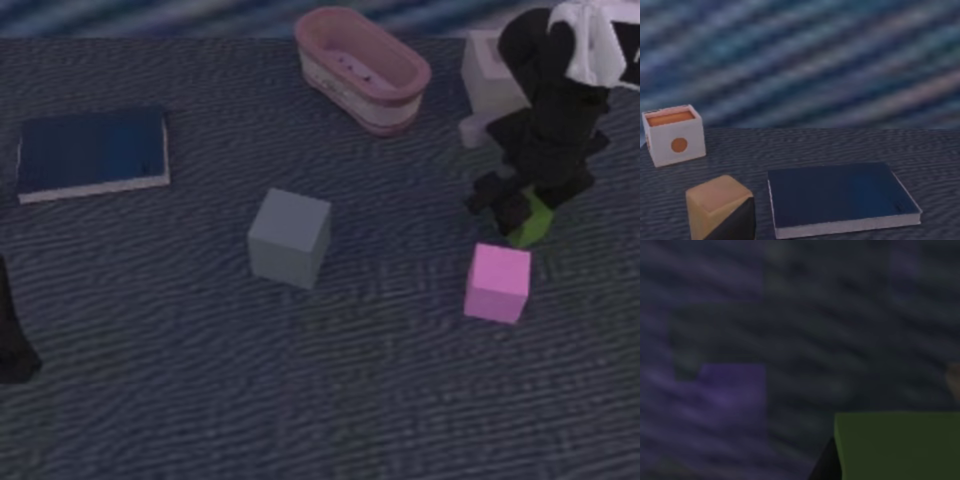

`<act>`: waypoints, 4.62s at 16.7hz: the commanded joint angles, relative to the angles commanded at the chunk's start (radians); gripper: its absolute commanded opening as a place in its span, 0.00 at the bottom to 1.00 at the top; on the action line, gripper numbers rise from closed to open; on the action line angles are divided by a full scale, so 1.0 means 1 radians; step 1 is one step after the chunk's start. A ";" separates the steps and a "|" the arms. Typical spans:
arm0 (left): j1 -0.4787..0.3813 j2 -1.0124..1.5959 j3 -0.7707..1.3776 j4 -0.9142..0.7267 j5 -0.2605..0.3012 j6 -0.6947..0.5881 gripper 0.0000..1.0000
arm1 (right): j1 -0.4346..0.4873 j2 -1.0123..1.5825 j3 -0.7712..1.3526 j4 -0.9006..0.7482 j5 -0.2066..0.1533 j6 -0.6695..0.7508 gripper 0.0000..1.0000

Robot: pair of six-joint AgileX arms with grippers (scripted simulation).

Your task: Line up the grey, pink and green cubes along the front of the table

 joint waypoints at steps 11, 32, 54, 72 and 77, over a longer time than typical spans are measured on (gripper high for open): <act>0.000 0.000 0.000 0.000 0.000 0.000 1.00 | 0.007 -0.087 0.192 -0.249 -0.009 0.005 0.00; 0.000 0.000 0.000 0.000 0.000 0.000 1.00 | 0.464 -0.600 -0.488 -0.108 0.014 0.946 0.00; 0.000 0.000 0.000 0.000 0.000 0.000 1.00 | 0.521 -0.574 -0.746 0.192 0.019 1.038 0.00; 0.000 0.000 0.000 0.000 0.000 0.000 1.00 | 0.521 -0.574 -0.746 0.192 0.019 1.038 1.00; 0.000 0.000 0.000 0.000 0.000 0.000 1.00 | 0.520 -0.576 -0.742 0.189 0.019 1.038 1.00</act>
